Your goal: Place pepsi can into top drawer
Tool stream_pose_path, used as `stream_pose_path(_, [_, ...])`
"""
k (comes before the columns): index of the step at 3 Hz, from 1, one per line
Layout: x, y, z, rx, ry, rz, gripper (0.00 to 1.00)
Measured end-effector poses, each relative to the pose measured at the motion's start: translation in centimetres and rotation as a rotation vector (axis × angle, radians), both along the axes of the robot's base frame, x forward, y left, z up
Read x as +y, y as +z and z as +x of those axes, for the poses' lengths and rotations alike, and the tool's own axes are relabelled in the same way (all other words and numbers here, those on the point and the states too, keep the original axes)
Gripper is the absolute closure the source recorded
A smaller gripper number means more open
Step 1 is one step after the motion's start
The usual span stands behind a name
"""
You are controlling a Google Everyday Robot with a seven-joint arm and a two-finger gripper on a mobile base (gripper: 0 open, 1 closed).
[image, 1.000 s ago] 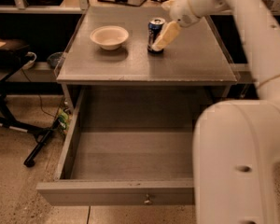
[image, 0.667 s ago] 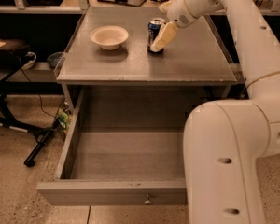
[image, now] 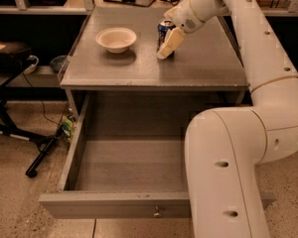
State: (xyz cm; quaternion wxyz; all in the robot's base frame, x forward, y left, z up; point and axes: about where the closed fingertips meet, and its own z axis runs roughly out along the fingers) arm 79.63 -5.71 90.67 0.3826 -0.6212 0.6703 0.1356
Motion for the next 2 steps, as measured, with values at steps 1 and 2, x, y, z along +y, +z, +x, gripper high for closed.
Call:
stream_pose_path(1, [0.19, 0.27, 0.63, -0.018, -0.009, 0.027, 0.0])
stream_pose_path(2, [-0.22, 0.69, 0.88, -0.033, -0.016, 0.051, 0.0])
